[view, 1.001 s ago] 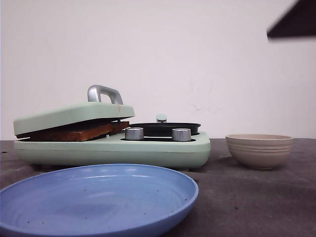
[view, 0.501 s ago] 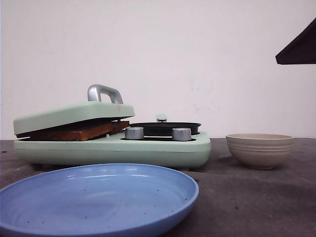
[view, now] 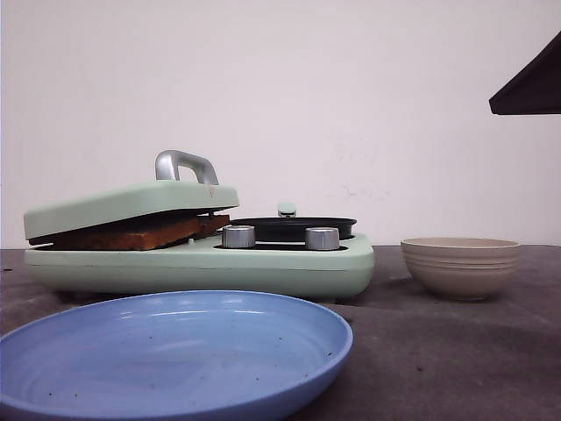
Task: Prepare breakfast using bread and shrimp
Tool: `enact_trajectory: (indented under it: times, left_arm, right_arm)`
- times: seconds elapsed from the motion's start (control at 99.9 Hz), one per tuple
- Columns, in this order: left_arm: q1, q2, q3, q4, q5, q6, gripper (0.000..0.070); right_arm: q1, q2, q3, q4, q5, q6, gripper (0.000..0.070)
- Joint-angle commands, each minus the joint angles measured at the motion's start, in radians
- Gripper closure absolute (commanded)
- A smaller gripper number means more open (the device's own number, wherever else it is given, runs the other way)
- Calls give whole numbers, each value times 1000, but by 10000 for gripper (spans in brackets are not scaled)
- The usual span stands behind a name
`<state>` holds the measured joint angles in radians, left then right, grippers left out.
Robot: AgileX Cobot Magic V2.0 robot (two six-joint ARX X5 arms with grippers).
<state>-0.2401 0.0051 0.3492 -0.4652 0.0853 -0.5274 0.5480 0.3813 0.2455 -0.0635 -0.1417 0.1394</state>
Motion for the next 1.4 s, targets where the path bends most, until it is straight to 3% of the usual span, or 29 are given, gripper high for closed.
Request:
enact_trajectory:
  times: [0.0,0.13,0.17,0.28,0.37,0.441,0.631,0.791,0.961,1.392]
  left_arm:
    - [-2,-2,-1,11,4,-8,697]
    - [-2,-2,-1,0,4,-9,697]
    - [0,-2,-1,-34,-30,8,697]
    - [23,-2,-5,-25,-169,210,697]
    - [58,-2,-40,99,-244,424,697]
    - [97,-2,-97,211,-261,518,697]
    - [176,-2,-261,330,-156,478,697]
    - [204,-2,-335,309,-87,464,697]
    - [222,-2,-336,275,-93,513,697]
    - [220,-2,-335,278,-85,512,697]
  right_arm:
    - [6,2,0,11,1,13,695]
    - [6,2,0,11,1,13,695]
    - [6,2,0,11,1,13,695]
    - [6,2,0,11,1,13,695]
    - [6,2,0,11,1,13,695]
    - [6,2,0,11,1,13,694]
    - [6,2,0,11,1,13,695]
    - [6,2,0,11,1,13,695]
    - [6,2,0,13,1,13,694]
    - [6,2,0,12,1,13,695]
